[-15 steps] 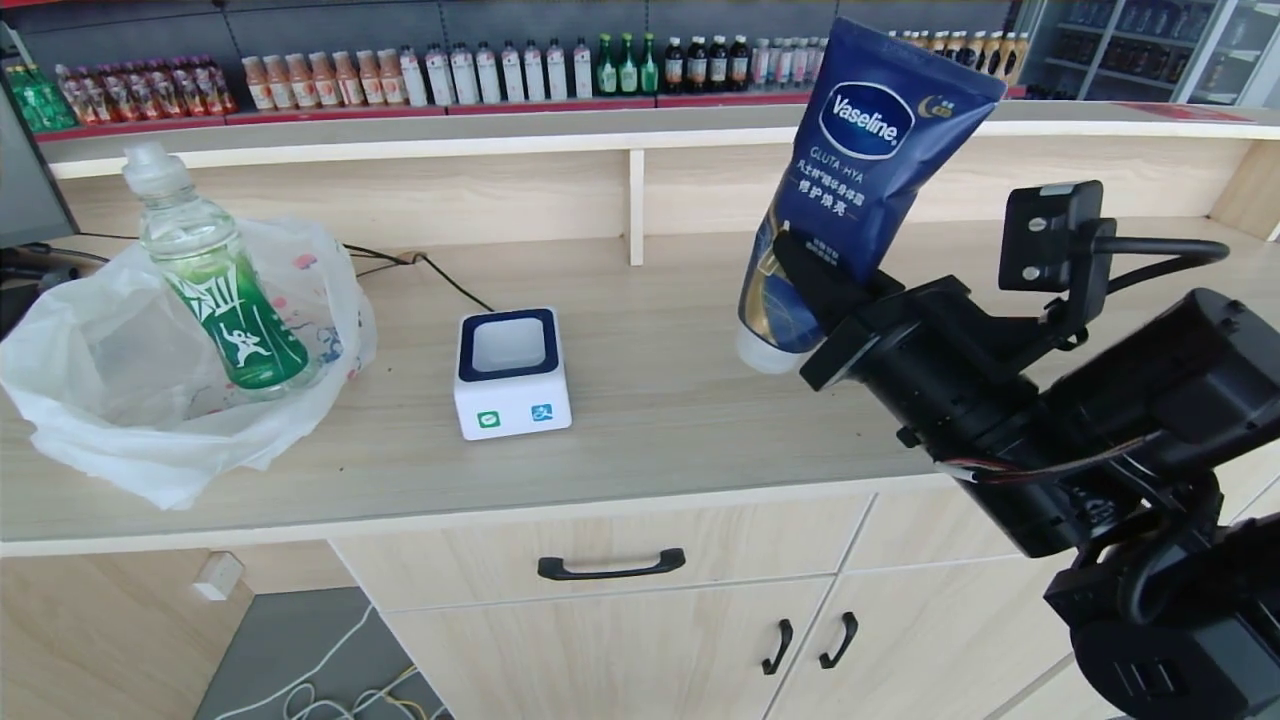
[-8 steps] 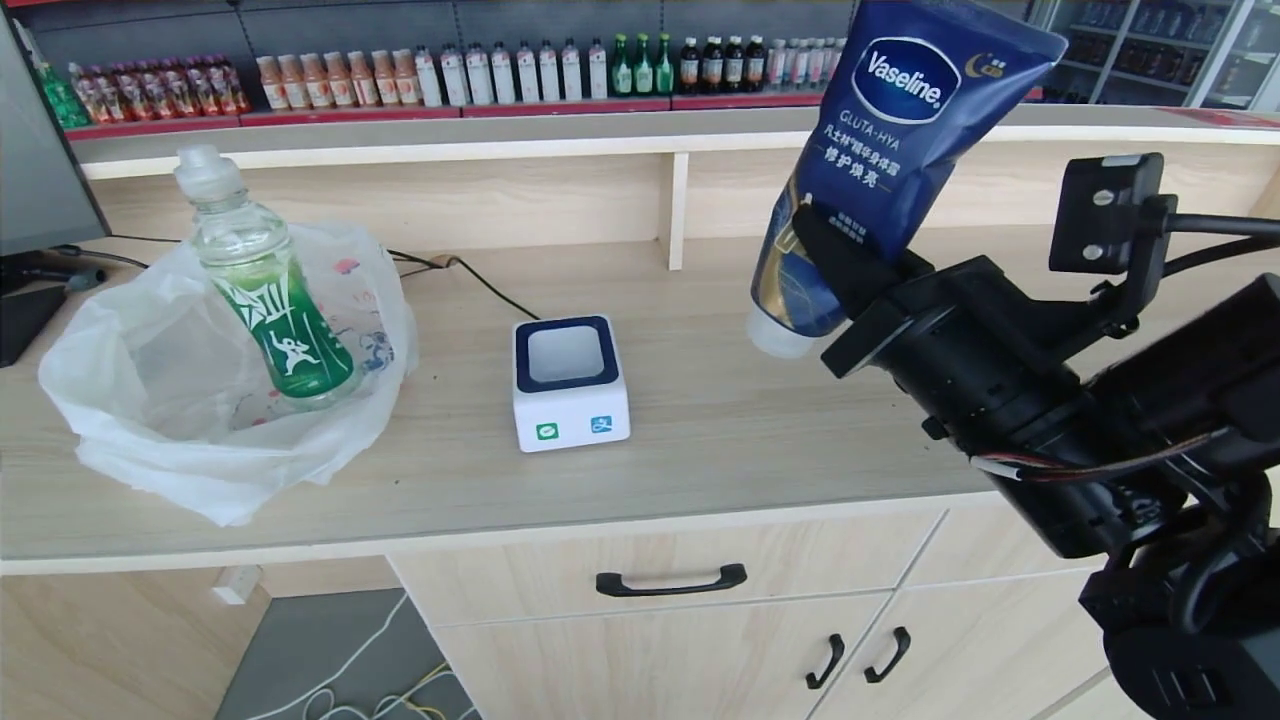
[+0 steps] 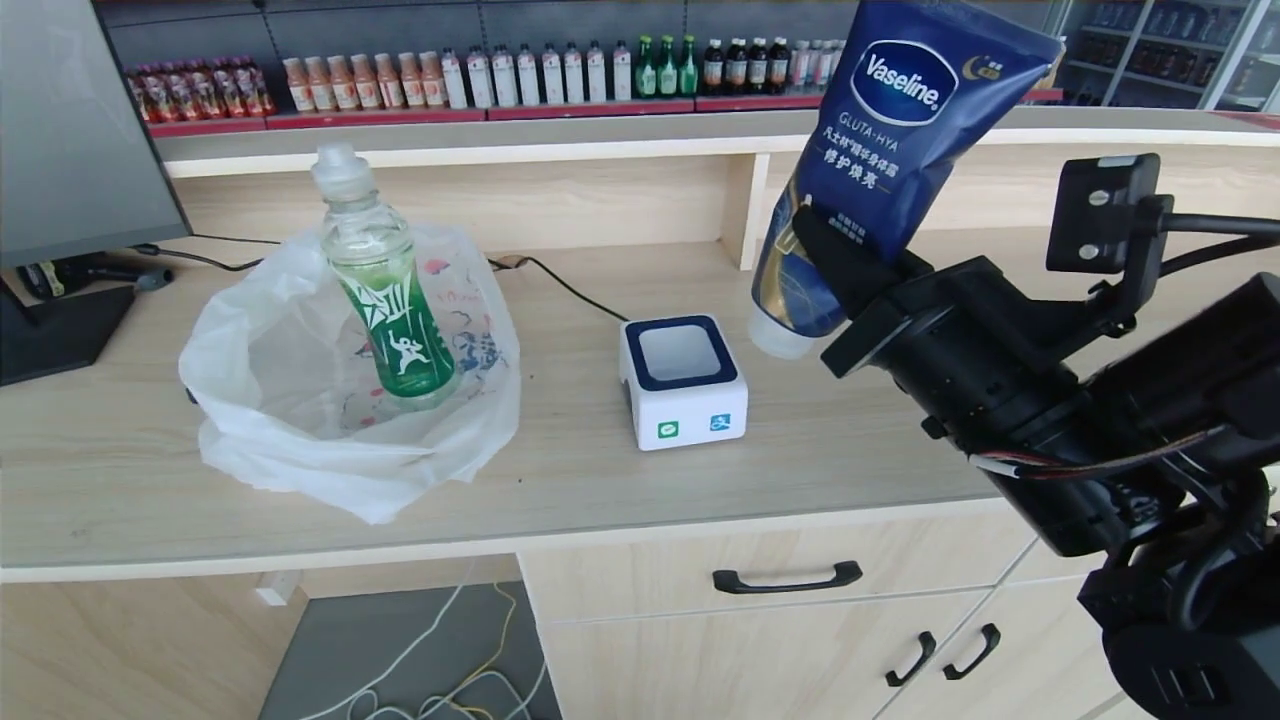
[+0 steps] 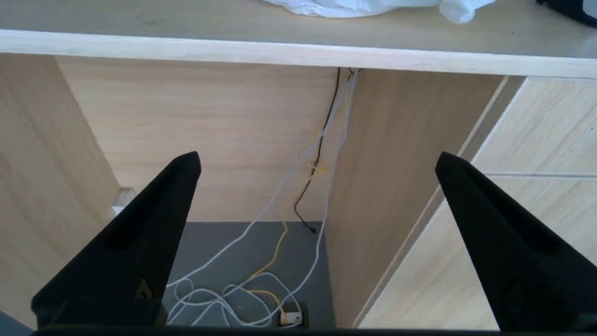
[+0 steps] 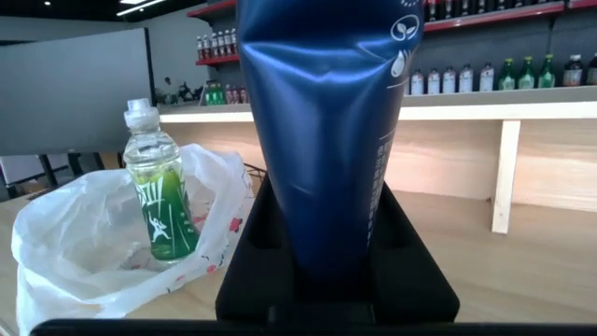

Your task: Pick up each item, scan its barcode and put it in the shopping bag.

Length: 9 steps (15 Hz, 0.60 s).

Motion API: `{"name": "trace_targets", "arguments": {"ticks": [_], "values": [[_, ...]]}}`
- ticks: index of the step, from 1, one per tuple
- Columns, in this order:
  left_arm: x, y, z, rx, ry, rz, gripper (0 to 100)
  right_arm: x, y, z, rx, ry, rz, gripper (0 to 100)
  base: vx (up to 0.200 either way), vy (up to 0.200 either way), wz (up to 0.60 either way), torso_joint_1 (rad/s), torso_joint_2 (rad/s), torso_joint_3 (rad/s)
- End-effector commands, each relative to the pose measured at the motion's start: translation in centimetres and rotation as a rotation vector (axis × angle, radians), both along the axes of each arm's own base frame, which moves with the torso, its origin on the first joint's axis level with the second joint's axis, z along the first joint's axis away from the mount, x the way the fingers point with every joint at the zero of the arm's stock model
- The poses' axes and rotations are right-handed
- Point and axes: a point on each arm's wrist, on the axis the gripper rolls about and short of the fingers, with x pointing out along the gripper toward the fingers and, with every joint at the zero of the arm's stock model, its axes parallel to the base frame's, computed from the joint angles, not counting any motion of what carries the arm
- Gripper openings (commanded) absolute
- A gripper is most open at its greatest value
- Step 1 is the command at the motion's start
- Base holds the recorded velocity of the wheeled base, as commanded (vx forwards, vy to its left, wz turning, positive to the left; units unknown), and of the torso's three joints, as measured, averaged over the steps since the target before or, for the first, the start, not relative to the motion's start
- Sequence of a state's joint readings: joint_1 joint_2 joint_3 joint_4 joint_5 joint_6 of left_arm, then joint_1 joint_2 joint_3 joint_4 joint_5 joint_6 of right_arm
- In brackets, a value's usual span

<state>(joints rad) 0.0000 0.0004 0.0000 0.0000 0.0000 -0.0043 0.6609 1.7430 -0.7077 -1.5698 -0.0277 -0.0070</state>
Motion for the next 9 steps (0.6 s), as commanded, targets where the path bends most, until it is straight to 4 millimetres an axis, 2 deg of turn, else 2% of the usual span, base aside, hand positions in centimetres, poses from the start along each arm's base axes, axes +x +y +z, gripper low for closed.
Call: {"name": "trace_targets", "arguments": {"ticks": [1,6,9], "values": [[0.0,0.0,0.0,0.0,0.0,0.0,100,0.0,0.0,0.0,0.0,-0.001,0.002,0,0.0,0.2,0.0,-0.002,0.0,-0.007],[0.0,0.0,0.0,0.0,0.0,0.0,100,-0.6,-0.4,0.2,0.003,-0.005,0.002,0,0.0,0.2,0.0,0.006,0.0,0.001],[0.0,0.0,0.0,0.001,0.0,0.0,100,-1.1,-0.8,0.3,0.002,-0.005,0.004,0,0.0,0.0,0.0,0.0,0.0,0.0]]}}
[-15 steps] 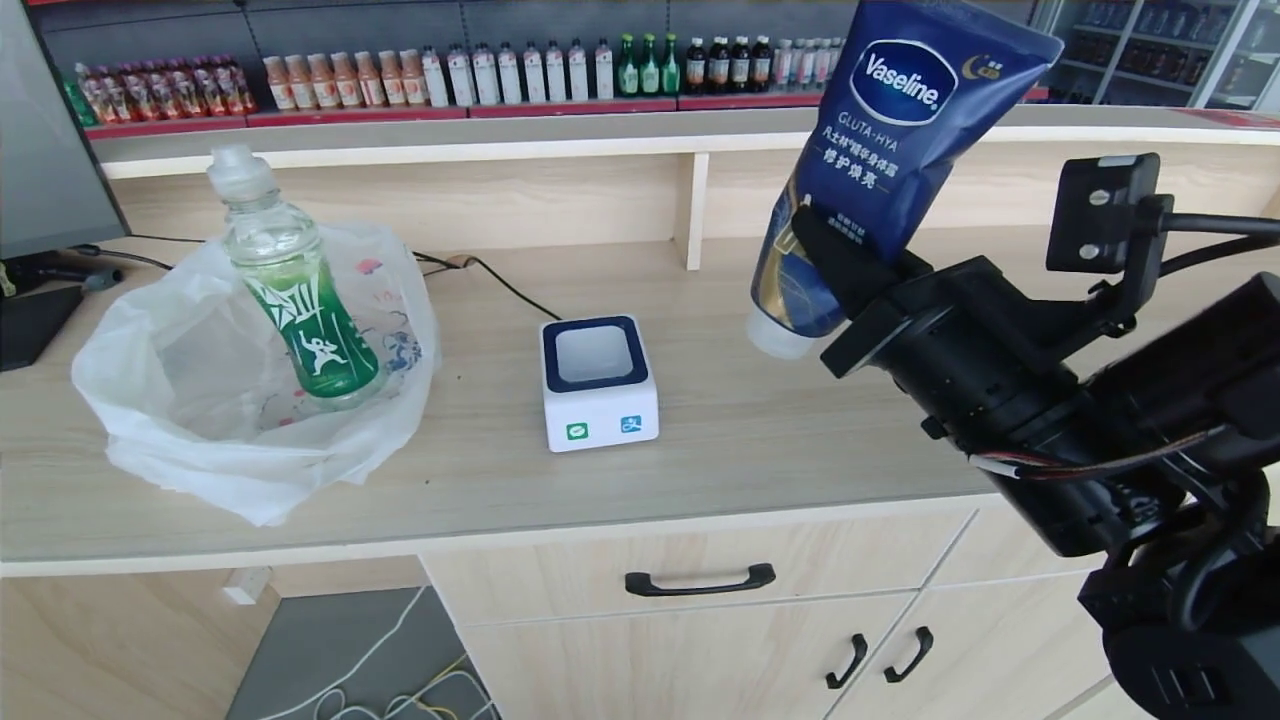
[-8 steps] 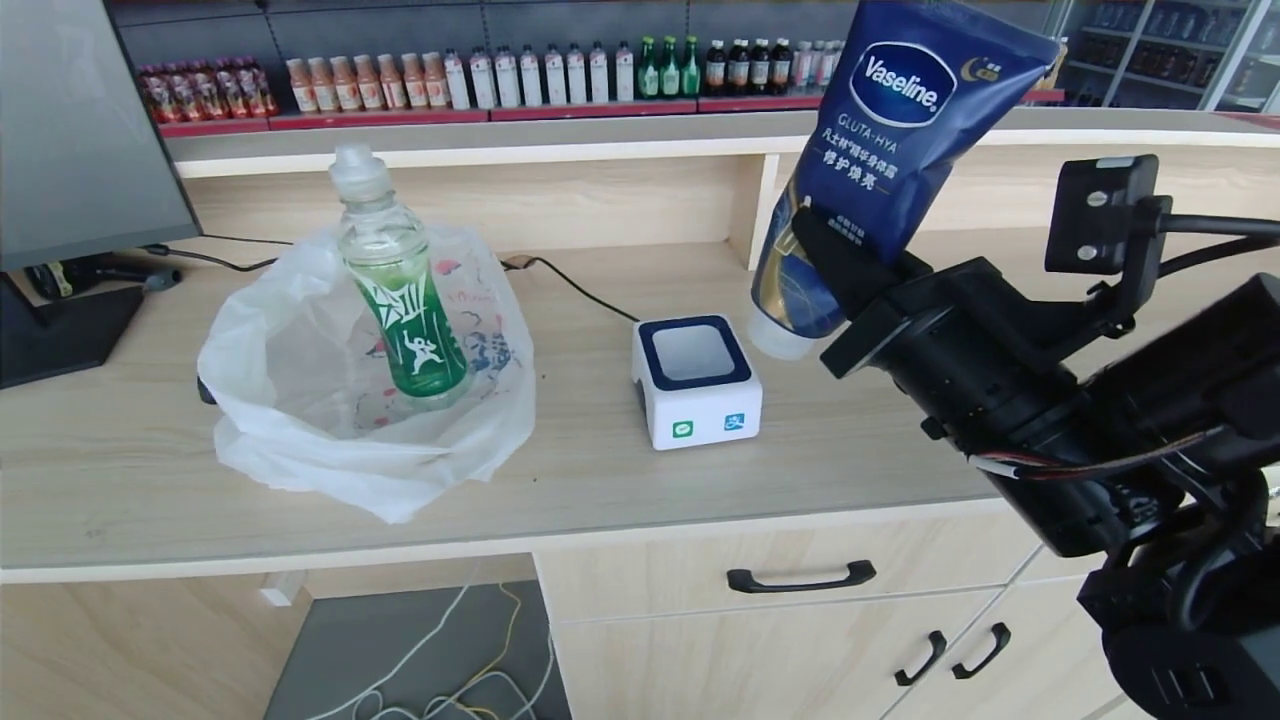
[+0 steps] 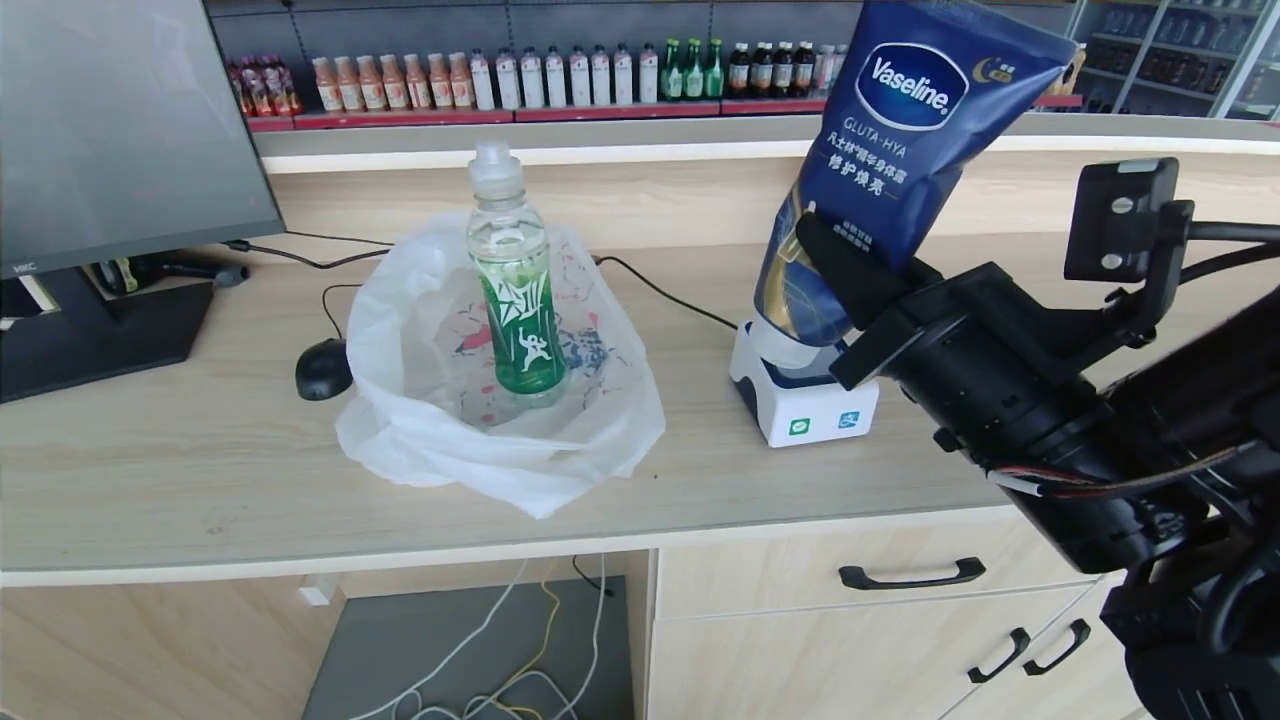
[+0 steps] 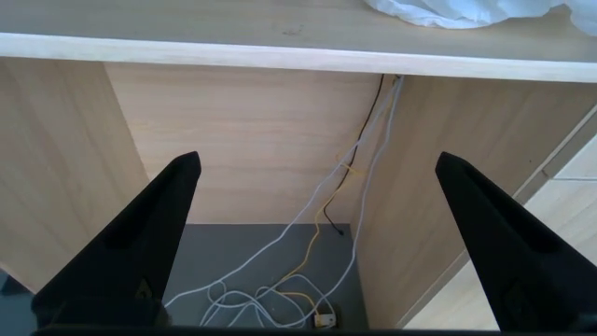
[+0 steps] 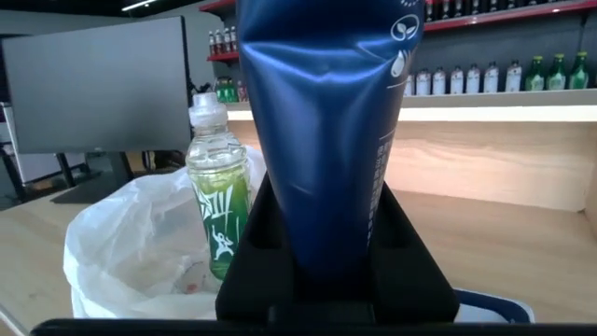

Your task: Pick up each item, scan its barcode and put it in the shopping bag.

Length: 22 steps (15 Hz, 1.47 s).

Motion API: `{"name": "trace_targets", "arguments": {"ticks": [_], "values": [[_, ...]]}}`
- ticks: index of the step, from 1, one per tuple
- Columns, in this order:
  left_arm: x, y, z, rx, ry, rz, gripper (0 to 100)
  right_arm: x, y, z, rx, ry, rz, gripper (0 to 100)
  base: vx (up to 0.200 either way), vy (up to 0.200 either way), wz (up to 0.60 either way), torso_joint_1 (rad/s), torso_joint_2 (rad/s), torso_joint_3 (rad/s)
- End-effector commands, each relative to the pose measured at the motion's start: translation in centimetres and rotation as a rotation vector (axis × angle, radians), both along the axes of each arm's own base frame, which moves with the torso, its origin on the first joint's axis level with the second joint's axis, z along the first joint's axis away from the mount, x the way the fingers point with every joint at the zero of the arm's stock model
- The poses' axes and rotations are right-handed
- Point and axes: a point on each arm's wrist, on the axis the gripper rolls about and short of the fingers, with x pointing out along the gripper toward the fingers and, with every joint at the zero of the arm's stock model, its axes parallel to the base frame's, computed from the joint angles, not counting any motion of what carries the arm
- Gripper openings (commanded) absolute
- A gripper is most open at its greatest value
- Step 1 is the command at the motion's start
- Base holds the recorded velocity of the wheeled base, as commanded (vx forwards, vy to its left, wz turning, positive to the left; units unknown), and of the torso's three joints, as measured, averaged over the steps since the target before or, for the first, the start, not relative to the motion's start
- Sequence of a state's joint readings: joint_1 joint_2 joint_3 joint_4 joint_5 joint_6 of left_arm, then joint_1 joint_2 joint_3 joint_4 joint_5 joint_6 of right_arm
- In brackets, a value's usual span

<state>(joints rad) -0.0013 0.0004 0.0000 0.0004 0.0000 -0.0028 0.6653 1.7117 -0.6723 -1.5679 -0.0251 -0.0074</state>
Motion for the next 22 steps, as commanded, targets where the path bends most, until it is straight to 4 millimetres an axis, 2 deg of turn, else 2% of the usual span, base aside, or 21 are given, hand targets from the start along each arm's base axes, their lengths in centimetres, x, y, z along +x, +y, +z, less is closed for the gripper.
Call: {"name": "trace_targets", "arguments": {"ticks": [1,9,11,12,14,18,22], "values": [[0.0,0.0,0.0,0.0,-0.001,0.0,100,-0.6,-0.5,0.1,0.003,-0.002,-0.003,0,0.0,0.0,0.0,0.0,0.0,0.0],[0.0,0.0,0.0,0.0,-0.001,0.001,100,-0.5,-0.5,-0.5,0.016,0.042,0.018,0,0.0,0.0,0.0,0.0,0.0,0.0],[0.0,0.0,0.0,0.0,-0.001,0.001,100,-0.1,-0.4,-0.8,0.092,0.104,0.024,0,0.0,0.0,0.0,0.0,0.0,0.0],[0.0,0.0,0.0,0.001,-0.001,0.0,100,0.1,-0.3,0.3,0.17,0.101,0.016,0,0.0,0.0,0.0,0.0,0.0,0.0],[0.0,0.0,0.0,0.0,-0.001,0.0,100,-0.1,0.4,0.6,0.222,0.124,0.072,0,0.0,0.0,0.0,0.0,0.0,0.0],[0.0,0.0,0.0,0.0,-0.001,0.001,100,0.3,0.6,0.1,0.375,0.238,0.116,0,0.0,0.0,0.0,0.0,0.0,0.0],[0.0,0.0,0.0,0.001,-0.001,0.001,100,2.4,1.9,-1.3,0.504,0.352,0.112,0,0.0,0.0,0.0,0.0,0.0,0.0]]}}
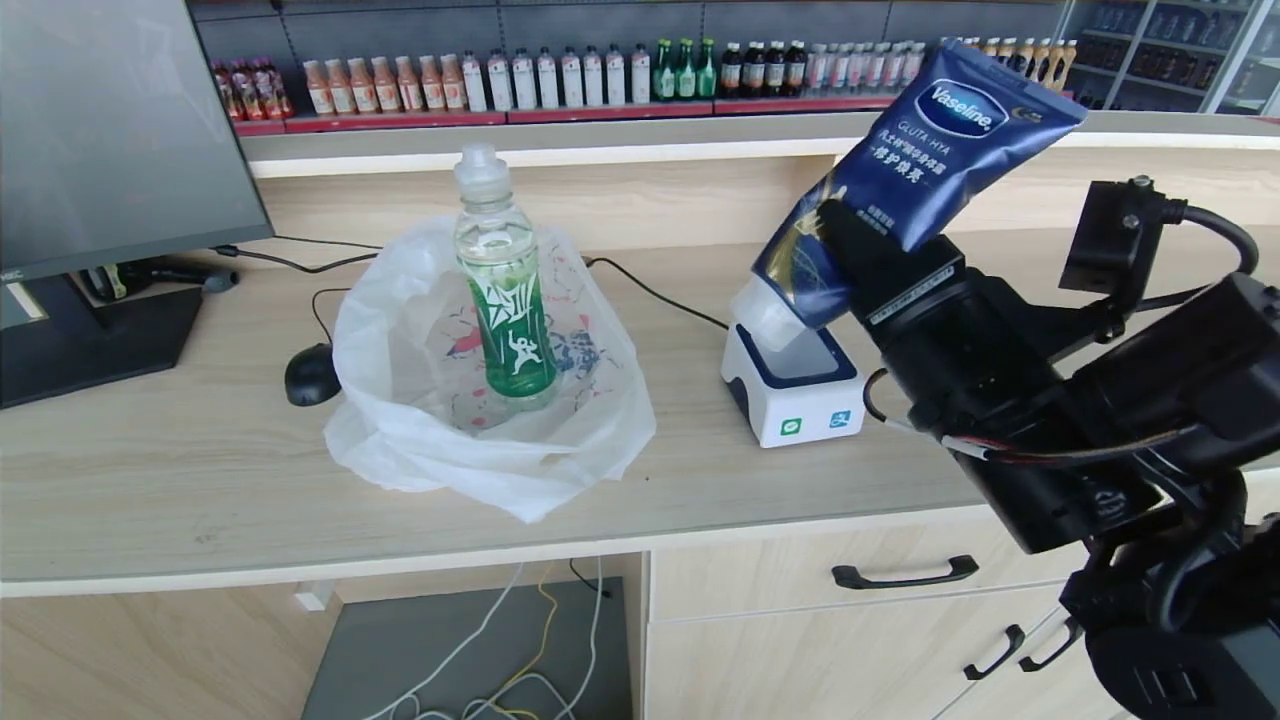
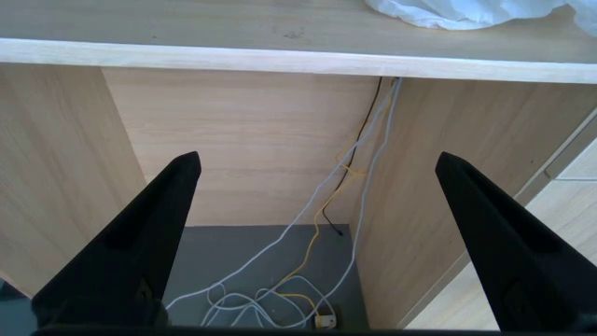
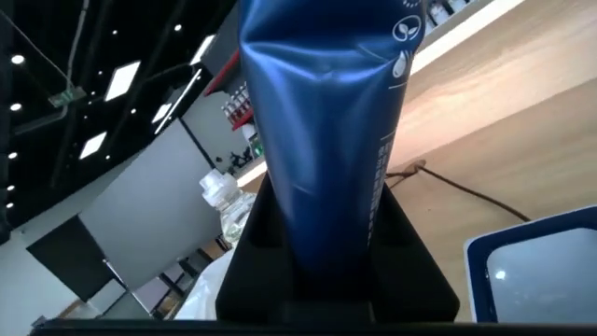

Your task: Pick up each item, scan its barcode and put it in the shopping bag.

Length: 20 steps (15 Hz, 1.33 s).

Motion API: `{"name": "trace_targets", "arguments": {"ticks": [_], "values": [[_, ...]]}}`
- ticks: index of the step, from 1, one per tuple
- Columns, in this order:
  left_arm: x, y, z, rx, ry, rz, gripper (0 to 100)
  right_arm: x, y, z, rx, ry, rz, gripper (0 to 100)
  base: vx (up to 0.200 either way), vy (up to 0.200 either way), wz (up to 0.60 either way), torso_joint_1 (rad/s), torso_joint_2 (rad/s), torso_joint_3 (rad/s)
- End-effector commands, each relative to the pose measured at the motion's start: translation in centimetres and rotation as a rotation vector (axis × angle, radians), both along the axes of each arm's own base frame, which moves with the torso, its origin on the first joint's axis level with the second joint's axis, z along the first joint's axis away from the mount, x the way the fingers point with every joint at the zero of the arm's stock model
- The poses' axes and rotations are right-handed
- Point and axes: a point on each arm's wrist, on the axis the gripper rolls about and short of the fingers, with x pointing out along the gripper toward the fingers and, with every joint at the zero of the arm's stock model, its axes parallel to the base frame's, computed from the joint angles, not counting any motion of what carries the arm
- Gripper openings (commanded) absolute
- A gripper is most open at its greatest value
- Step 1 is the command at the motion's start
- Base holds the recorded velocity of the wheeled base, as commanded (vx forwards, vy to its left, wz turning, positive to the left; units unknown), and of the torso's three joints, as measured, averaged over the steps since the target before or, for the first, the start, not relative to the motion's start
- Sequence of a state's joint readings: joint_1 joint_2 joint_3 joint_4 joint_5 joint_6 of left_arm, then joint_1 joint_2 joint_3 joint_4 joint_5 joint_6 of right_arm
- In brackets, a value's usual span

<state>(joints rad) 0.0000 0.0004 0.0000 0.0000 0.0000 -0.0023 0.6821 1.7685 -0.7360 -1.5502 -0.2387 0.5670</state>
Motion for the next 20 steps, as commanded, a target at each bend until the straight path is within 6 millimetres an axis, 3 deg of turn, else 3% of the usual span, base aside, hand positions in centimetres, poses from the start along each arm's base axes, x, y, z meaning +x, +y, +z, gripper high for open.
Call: {"name": "trace_targets", "arguments": {"ticks": [1,5,8,15,20], "values": [[0.0,0.0,0.0,-0.001,0.0,0.0,100,1.6,1.3,-1.2,0.009,0.051,0.014,0,0.0,0.0,0.0,0.0,0.0,0.0],[0.0,0.0,0.0,-0.001,0.0,0.0,100,4.1,2.5,-0.9,0.112,0.148,0.042,0,0.0,0.0,0.0,0.0,0.0,0.0],[0.0,0.0,0.0,-0.001,0.0,-0.002,100,4.4,2.6,-0.8,0.146,0.217,0.065,0,0.0,0.0,0.0,0.0,0.0,0.0],[0.0,0.0,0.0,-0.001,0.0,0.0,100,5.6,0.8,-1.6,0.249,0.305,-0.012,0,0.0,0.0,0.0,0.0,0.0,0.0],[0.0,0.0,0.0,-0.001,0.0,0.0,100,6.6,0.7,-3.0,0.247,0.341,-0.029,0,0.0,0.0,0.0,0.0,0.0,0.0]]}}
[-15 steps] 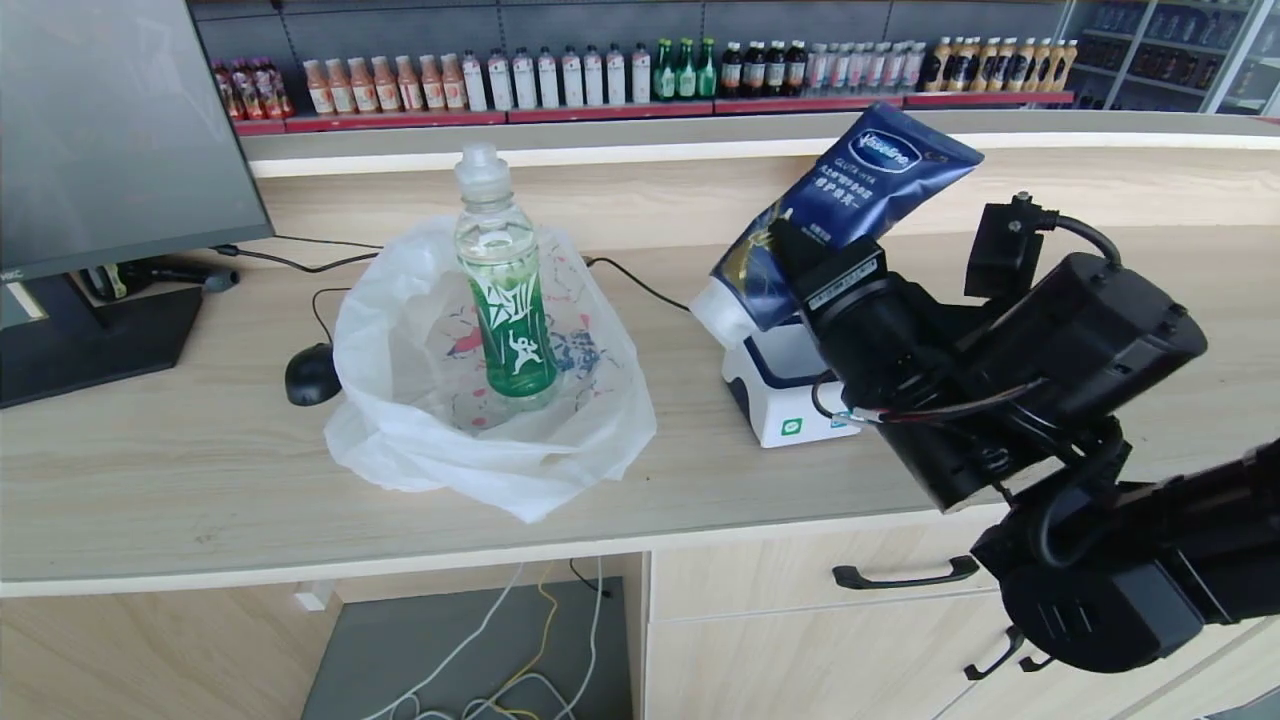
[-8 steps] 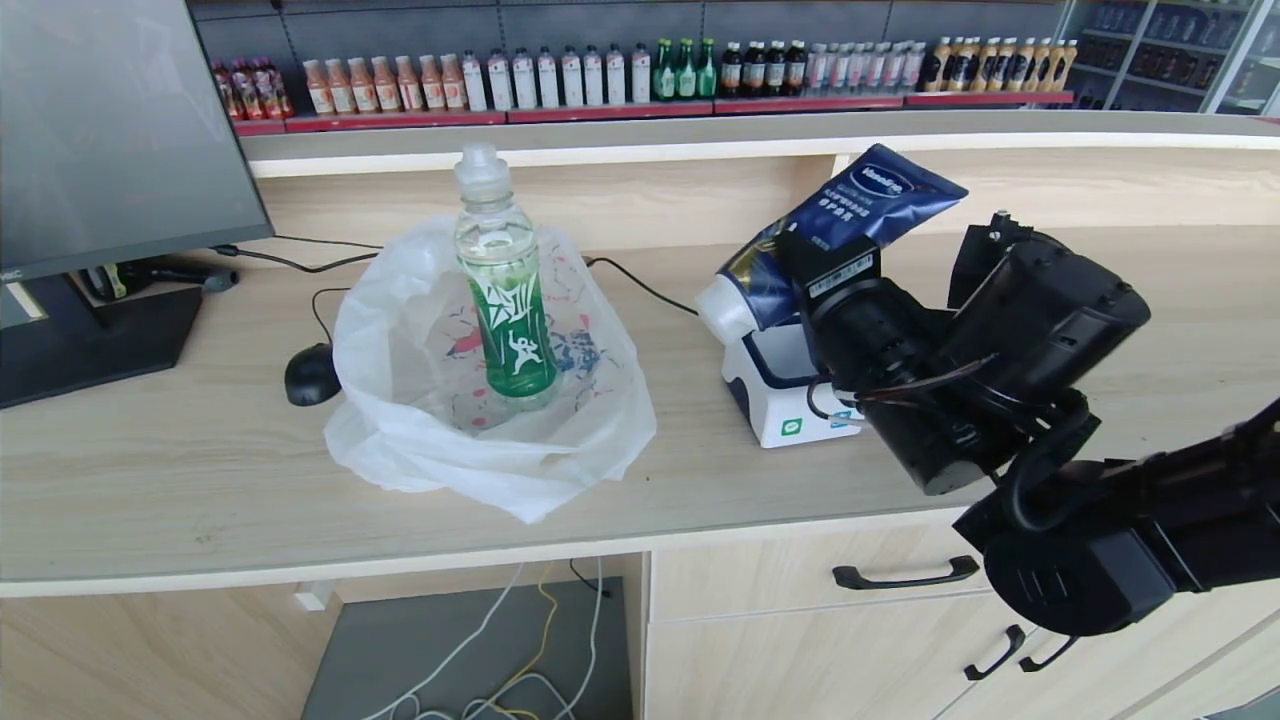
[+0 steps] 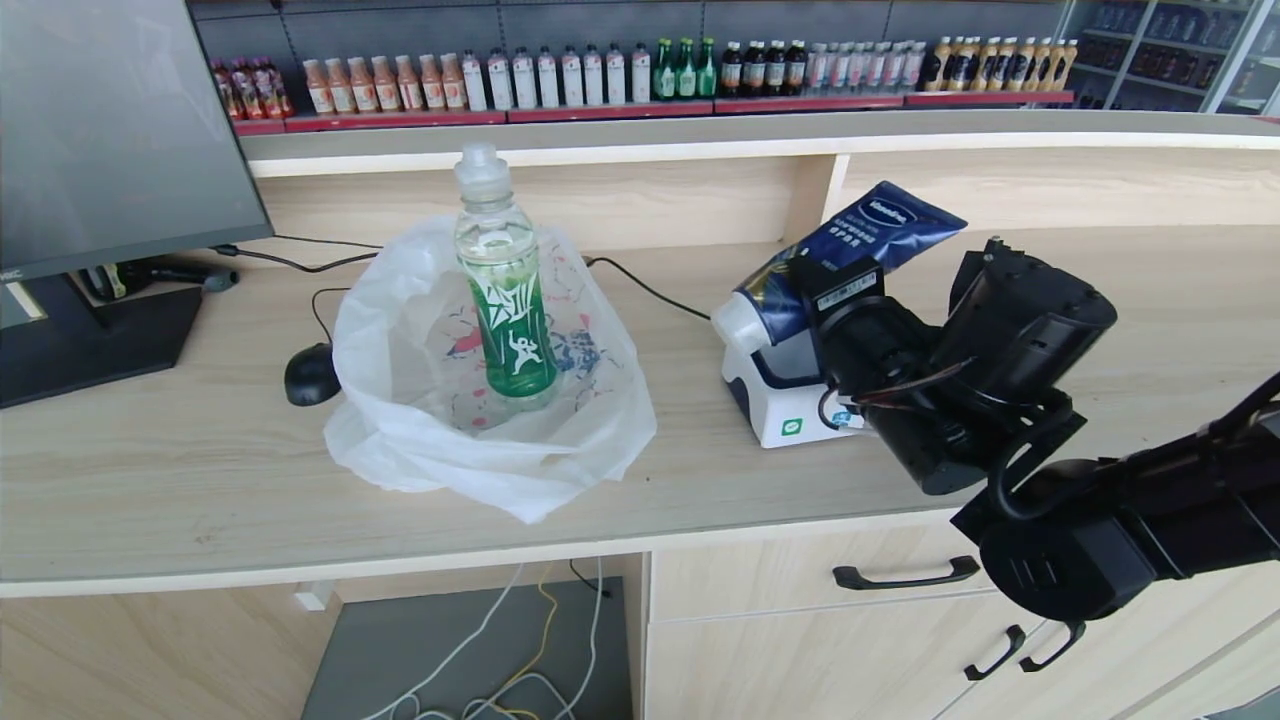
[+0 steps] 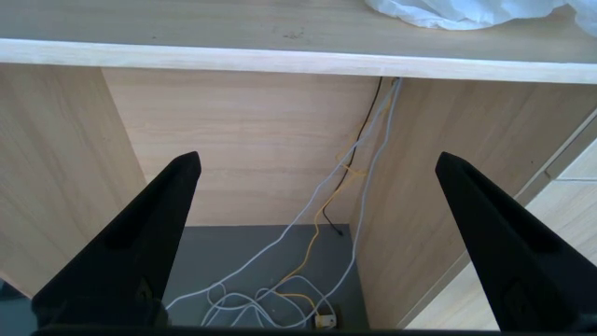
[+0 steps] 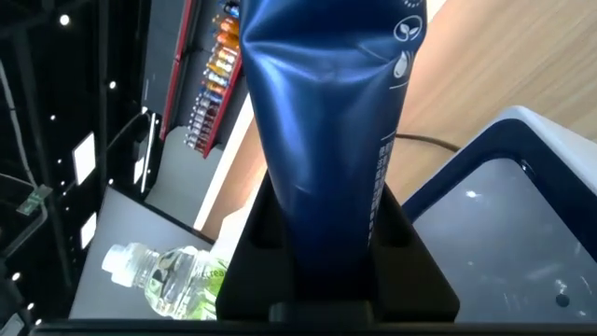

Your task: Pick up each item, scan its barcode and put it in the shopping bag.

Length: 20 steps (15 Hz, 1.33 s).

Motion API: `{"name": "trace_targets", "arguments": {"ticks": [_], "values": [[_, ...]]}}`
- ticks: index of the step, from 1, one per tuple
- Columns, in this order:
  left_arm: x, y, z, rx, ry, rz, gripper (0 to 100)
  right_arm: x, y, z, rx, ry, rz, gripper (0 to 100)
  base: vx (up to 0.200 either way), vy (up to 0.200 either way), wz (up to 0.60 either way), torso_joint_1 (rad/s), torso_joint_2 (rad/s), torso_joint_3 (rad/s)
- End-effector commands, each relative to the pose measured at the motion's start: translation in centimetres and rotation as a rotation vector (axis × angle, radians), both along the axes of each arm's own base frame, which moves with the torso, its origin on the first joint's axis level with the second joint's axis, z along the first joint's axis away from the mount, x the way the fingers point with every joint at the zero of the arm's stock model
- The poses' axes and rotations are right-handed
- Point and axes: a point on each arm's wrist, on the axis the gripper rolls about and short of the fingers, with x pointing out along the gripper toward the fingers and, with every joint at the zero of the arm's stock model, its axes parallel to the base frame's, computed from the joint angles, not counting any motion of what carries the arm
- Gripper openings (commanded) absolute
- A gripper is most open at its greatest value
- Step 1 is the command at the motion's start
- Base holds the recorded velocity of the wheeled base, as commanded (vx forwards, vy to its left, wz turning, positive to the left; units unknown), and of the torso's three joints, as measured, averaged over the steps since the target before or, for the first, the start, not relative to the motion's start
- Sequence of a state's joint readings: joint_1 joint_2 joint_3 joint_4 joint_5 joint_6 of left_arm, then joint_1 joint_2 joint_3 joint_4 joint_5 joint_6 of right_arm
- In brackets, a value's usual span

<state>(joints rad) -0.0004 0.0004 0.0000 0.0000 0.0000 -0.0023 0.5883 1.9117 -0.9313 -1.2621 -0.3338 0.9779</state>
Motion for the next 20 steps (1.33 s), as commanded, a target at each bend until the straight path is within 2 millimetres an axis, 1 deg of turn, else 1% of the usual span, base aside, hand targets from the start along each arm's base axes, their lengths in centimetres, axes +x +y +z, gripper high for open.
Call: {"name": "trace_targets", "arguments": {"ticks": [1,11,14,20], "values": [[0.0,0.0,0.0,-0.001,0.0,-0.001,100,0.24,0.13,-0.48,-0.005,0.012,-0.001,0,0.0,0.0,0.0,0.0,0.0,0.0],[0.0,0.0,0.0,-0.001,0.0,0.0,100,0.18,0.09,-0.62,0.017,0.024,0.006,0,0.0,0.0,0.0,0.0,0.0,0.0],[0.0,0.0,0.0,-0.001,0.0,-0.001,100,0.12,-0.15,-1.01,0.011,0.038,0.002,0,0.0,0.0,0.0,0.0,0.0,0.0],[0.0,0.0,0.0,-0.001,0.0,0.0,100,0.14,-0.14,-1.12,0.007,0.041,0.002,0,0.0,0.0,0.0,0.0,0.0,0.0]]}}
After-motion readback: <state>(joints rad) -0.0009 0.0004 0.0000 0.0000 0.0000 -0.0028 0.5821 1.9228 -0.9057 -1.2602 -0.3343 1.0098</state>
